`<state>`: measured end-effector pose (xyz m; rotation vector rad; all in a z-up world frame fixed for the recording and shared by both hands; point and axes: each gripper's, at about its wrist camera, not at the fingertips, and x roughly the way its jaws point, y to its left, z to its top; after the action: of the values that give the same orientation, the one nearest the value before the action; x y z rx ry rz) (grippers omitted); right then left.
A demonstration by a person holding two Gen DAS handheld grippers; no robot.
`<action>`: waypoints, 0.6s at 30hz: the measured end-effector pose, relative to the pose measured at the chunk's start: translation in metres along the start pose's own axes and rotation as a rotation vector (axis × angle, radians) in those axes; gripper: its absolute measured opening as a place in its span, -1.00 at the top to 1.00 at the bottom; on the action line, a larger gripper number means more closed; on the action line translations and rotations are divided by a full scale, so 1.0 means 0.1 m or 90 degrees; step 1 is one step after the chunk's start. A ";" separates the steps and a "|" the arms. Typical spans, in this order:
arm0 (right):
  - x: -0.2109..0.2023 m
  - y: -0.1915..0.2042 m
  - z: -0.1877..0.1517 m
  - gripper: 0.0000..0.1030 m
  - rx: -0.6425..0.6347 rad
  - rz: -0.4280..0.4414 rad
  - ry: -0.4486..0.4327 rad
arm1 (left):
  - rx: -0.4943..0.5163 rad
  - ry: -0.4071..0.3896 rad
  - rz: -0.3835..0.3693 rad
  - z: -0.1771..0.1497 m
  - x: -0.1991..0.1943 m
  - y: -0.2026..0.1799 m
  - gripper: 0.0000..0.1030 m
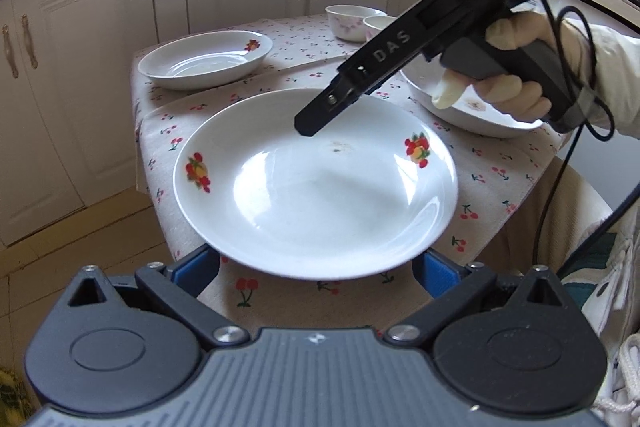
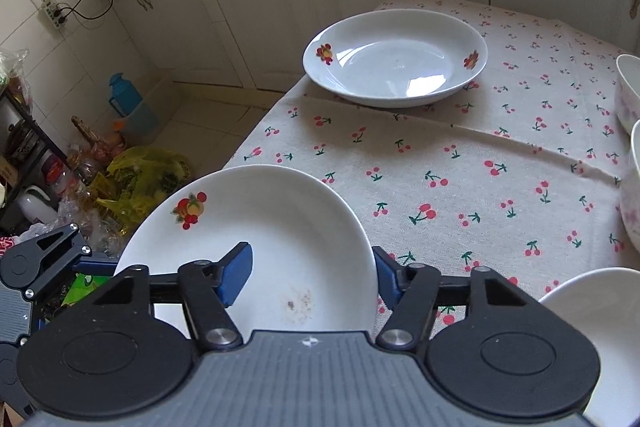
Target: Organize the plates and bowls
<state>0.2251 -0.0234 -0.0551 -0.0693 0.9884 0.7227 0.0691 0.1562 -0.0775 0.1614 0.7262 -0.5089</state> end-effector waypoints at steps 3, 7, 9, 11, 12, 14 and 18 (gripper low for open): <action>0.00 -0.03 0.00 -0.25 0.002 0.004 0.001 | -0.003 0.000 -0.007 0.01 0.02 0.01 -0.97; 0.00 -0.05 0.01 -0.24 0.005 0.012 0.002 | 0.000 0.004 -0.007 0.01 0.04 0.01 -0.97; 0.00 -0.05 0.01 -0.24 0.002 0.014 0.001 | 0.003 0.006 -0.006 0.02 0.04 0.01 -0.97; 0.00 -0.06 0.00 -0.24 0.004 0.017 0.001 | 0.004 0.009 -0.006 0.02 0.04 0.01 -0.97; 0.00 -0.06 0.00 -0.24 0.006 0.019 0.000 | 0.008 0.010 -0.004 0.03 0.04 0.00 -0.97; 0.00 -0.08 0.01 -0.25 0.010 0.021 0.002 | 0.015 0.012 -0.001 0.04 0.04 -0.01 -0.97; -0.02 -0.08 0.00 -0.25 0.007 0.014 0.003 | 0.030 0.008 0.001 0.07 0.05 -0.02 -0.96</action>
<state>0.2294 -0.0308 -0.0556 -0.0509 0.9979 0.7380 0.0753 0.1507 -0.0758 0.2101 0.7259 -0.5241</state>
